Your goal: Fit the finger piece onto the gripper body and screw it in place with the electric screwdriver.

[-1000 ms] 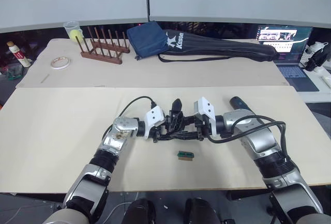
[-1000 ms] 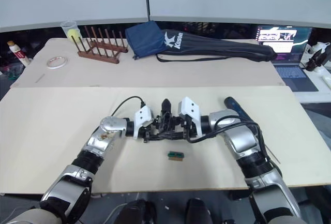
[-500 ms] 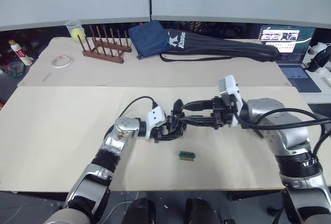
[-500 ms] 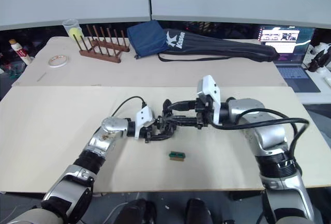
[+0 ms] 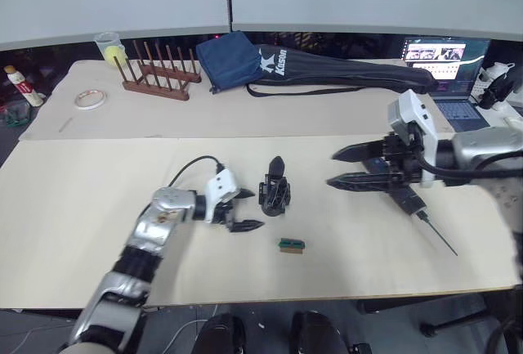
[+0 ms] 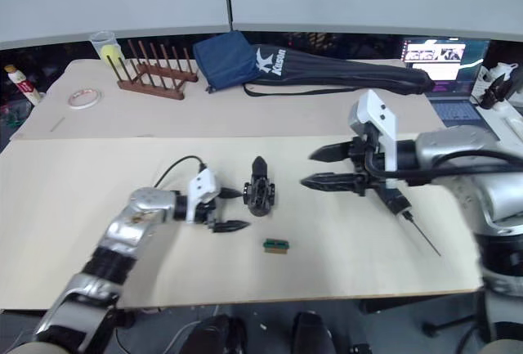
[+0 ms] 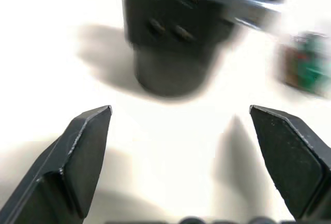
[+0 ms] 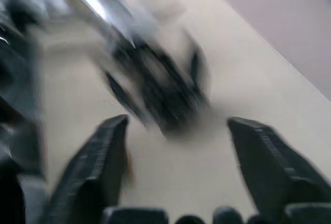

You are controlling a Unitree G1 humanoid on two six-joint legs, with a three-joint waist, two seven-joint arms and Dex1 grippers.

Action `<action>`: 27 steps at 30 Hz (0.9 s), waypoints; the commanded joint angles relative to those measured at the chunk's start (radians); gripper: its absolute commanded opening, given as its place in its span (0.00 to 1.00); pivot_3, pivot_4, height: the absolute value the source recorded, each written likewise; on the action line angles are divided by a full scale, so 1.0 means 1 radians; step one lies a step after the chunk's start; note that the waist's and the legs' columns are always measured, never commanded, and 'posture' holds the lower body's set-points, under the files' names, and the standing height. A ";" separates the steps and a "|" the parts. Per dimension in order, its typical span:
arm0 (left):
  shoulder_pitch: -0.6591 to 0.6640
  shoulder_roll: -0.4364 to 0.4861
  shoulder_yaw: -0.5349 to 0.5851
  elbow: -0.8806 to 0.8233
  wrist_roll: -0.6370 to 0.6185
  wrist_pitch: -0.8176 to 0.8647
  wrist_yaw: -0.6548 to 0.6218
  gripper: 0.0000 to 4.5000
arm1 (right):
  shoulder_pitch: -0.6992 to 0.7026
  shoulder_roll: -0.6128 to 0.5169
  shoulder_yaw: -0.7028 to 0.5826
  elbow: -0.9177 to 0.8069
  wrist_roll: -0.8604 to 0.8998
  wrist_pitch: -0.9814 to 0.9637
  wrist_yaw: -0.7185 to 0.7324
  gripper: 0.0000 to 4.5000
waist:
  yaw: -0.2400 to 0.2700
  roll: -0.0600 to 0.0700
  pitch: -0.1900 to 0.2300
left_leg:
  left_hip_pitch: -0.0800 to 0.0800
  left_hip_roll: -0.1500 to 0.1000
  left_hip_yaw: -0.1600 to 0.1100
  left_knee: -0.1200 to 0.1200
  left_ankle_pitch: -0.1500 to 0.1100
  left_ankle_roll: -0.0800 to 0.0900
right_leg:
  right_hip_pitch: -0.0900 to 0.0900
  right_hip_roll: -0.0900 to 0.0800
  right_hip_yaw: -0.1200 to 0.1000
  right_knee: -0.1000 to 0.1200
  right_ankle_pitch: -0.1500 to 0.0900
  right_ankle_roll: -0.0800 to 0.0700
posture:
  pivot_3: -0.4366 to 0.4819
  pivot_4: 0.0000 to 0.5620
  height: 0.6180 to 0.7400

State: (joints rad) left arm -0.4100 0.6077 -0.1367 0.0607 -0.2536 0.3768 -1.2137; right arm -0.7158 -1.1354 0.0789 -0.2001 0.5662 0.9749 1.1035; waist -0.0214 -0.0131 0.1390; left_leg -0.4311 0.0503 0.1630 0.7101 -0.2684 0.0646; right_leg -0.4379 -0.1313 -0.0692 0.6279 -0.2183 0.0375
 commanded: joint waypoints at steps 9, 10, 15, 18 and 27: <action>-0.084 0.234 0.206 -0.552 -0.441 0.382 -0.029 1.00 | -0.240 0.039 0.368 0.624 -0.489 -0.105 0.065 0.99 | 0.008 0.002 0.005 | -0.003 -0.003 0.003 0.001 0.003 -0.002 | 0.001 0.000 0.002 -0.003 0.003 0.006 | 0.48 0.27 1.00; -0.099 0.240 0.215 -0.567 -0.471 0.399 -0.025 1.00 | -0.252 0.054 0.383 0.668 -0.515 -0.123 0.072 0.99 | 0.008 0.002 0.005 | -0.003 -0.002 0.002 0.001 0.003 -0.003 | 0.000 0.001 0.002 -0.002 0.003 0.007 | 0.48 0.27 1.00; -0.173 0.254 0.232 -0.603 -0.543 0.429 0.018 1.00 | -0.322 0.146 0.425 0.905 -0.599 -0.120 0.120 0.99 | 0.008 0.002 0.006 | -0.003 -0.002 0.002 0.000 0.006 -0.006 | 0.001 0.006 0.001 -0.001 0.002 0.007 | 0.48 0.27 1.00; -0.184 0.257 0.223 -0.603 -0.545 0.421 0.035 1.00 | -0.327 0.181 0.434 0.966 -0.633 -0.151 0.158 0.94 | 0.007 0.002 0.006 | -0.003 -0.002 0.002 0.001 0.006 -0.007 | 0.001 0.006 0.002 -0.001 0.002 0.007 | 0.48 0.27 1.00; -0.156 0.268 0.206 -0.597 -0.521 0.377 0.043 1.00 | -0.198 0.047 0.362 0.696 -0.643 -0.574 0.344 0.41 | 0.010 0.007 0.009 | -0.003 -0.003 0.002 0.001 0.006 -0.007 | 0.001 0.006 0.002 0.000 0.002 0.008 | 0.48 0.27 1.00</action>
State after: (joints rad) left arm -0.5709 0.8621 0.0578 -0.5233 -0.7783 0.7775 -1.1688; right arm -0.9025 -1.0414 0.5049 0.5804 -0.0854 0.4952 1.4217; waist -0.0116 -0.0061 0.1484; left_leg -0.4337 0.0477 0.1652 0.7109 -0.2620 0.0573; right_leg -0.4371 -0.1252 -0.0672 0.6276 -0.2164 0.0453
